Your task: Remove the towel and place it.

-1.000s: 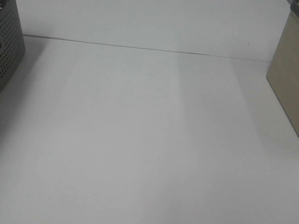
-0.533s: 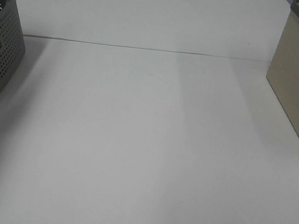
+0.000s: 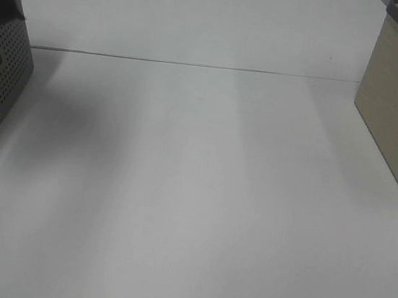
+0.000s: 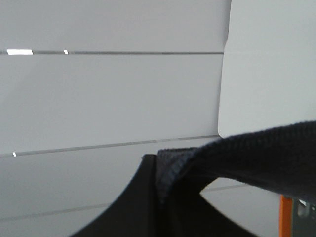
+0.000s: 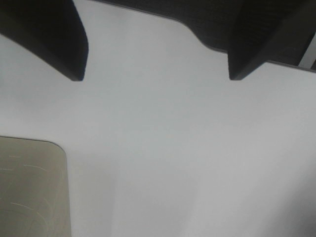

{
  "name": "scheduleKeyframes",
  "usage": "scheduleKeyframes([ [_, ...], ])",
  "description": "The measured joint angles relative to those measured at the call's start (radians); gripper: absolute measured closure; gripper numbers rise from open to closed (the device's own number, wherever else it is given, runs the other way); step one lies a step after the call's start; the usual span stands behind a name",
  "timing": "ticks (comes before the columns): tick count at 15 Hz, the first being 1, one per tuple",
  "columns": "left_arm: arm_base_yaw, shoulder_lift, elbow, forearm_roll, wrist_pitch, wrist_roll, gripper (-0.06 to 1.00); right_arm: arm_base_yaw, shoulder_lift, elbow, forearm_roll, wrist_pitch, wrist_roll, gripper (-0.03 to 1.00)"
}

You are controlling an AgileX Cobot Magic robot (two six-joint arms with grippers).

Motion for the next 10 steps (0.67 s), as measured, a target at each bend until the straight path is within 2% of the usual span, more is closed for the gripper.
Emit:
scheduleKeyframes([
  [2, -0.14, 0.003, 0.0, 0.078, -0.001, 0.0, 0.94, 0.0, 0.006, 0.0, 0.063, -0.008, -0.039, 0.2],
  [4, -0.232, 0.004, 0.0, 0.12, 0.0, 0.0, 0.94, 0.0, 0.07, -0.006, 0.194, -0.033, -0.158, 0.2],
  [5, -0.291, 0.004, 0.0, 0.124, 0.014, 0.0, 0.94, 0.0, 0.147, -0.006, 0.351, -0.105, -0.318, 0.2],
  [7, -0.356, 0.004, 0.0, 0.127, 0.018, 0.0, 0.94, 0.0, 0.27, -0.008, 0.589, -0.224, -0.553, 0.2],
  [8, -0.379, 0.004, 0.0, 0.127, 0.018, 0.0, 0.94, 0.0, 0.352, -0.008, 0.712, -0.263, -0.689, 0.2],
  [9, -0.402, 0.005, 0.0, 0.127, 0.031, 0.0, 0.94, 0.0, 0.395, -0.008, 0.762, -0.271, -0.759, 0.2],
  [10, -0.411, 0.005, 0.0, 0.128, 0.041, 0.0, 0.94, 0.0, 0.476, -0.008, 0.872, -0.274, -0.885, 0.2],
])
